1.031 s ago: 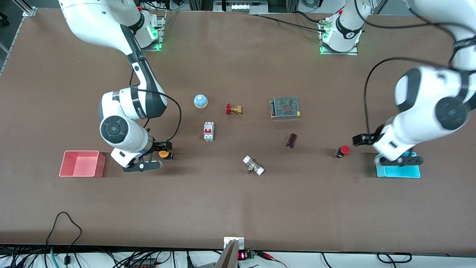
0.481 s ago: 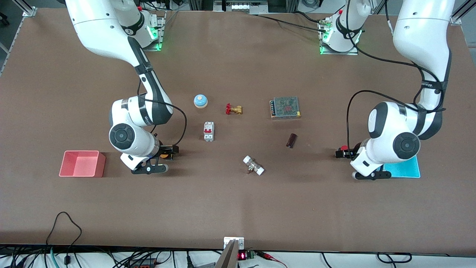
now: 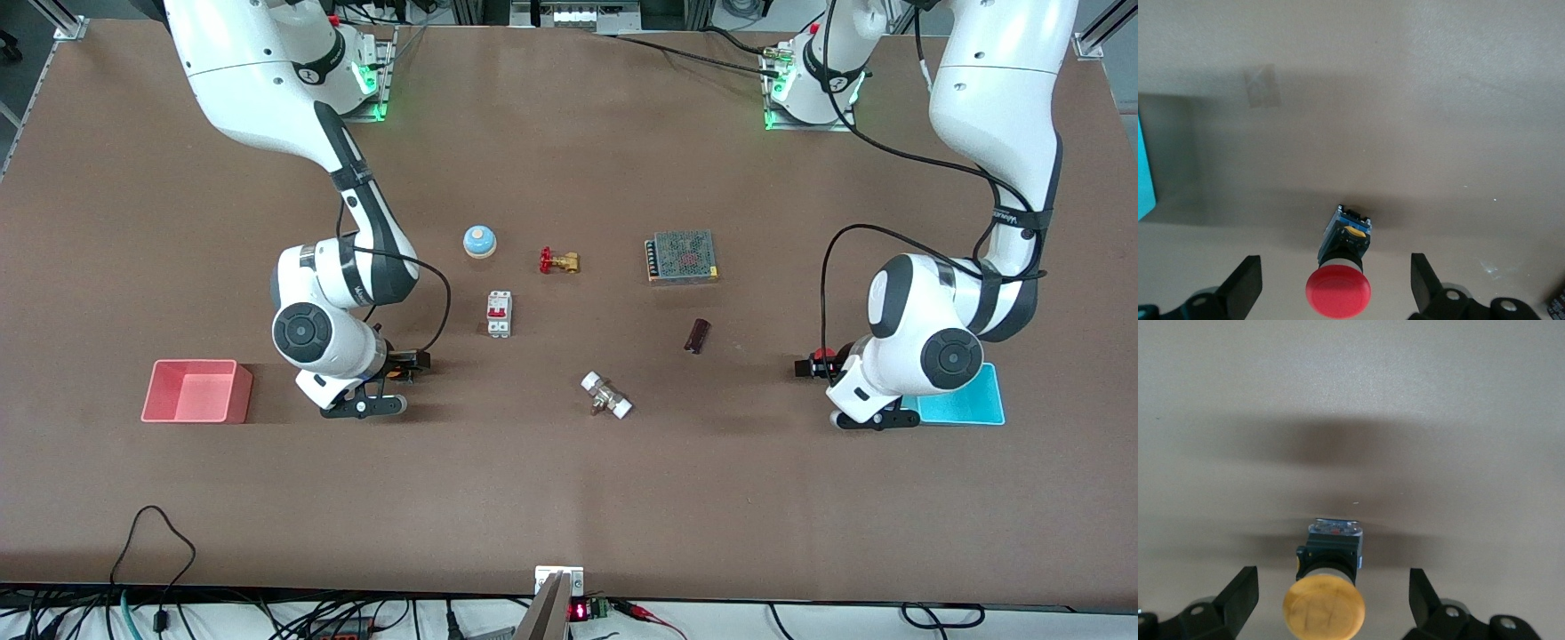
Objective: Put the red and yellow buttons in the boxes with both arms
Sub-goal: 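Close the right gripper on the yellow button while the left gripper grasps the red button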
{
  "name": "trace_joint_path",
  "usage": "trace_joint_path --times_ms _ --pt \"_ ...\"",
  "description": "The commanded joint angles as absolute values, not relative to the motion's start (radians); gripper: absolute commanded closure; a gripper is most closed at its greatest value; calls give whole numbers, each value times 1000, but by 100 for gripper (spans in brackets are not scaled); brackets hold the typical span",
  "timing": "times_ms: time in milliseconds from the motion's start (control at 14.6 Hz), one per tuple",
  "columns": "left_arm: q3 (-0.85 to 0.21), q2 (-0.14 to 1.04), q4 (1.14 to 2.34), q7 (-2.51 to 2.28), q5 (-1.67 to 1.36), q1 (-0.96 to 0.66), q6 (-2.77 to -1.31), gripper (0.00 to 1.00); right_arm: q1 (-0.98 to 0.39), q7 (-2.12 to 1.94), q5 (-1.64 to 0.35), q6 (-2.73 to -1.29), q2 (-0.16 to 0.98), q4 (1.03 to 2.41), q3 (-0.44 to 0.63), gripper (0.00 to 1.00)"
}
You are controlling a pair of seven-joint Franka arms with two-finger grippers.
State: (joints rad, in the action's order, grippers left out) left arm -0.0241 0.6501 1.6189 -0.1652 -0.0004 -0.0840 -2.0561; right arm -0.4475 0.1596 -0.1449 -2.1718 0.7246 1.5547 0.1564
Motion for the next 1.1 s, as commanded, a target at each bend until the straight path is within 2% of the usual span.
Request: trace_joint_path --times_ms 0,69,206,344,412,550,756,962,1031 --pt "-18 657 1615 -161 -6 -91 -2039 16 -449 153 -160 -2171 733 1537 156 0" --pt "-18 655 1620 -164 -6 -92 -2037 22 -448 152 -160 -2168 733 1537 156 1" --pt "-18 652 1626 -166 -6 -94 -2034 28 -449 152 -158 -2166 733 1537 156 13" --pt "-18 650 1628 -167 -8 -94 -2031 39 -449 152 -158 -2164 733 1540 156 19" --pt "-20 649 1626 -169 -8 -94 -2031 45 -449 153 -158 -2163 733 1540 156 27" --pt "-20 649 1626 -172 -8 -94 -2023 56 -449 153 -158 -2161 735 1543 156 53" --pt "-20 649 1626 -173 -8 -94 -2022 66 -449 158 -158 -2158 735 1543 156 60" --pt "-18 646 1612 -173 -8 -91 -2011 71 -451 156 -158 -2158 732 1542 156 68" --pt "-17 643 1602 -173 -8 -83 -2005 71 -449 156 -160 -2158 729 1537 156 68"
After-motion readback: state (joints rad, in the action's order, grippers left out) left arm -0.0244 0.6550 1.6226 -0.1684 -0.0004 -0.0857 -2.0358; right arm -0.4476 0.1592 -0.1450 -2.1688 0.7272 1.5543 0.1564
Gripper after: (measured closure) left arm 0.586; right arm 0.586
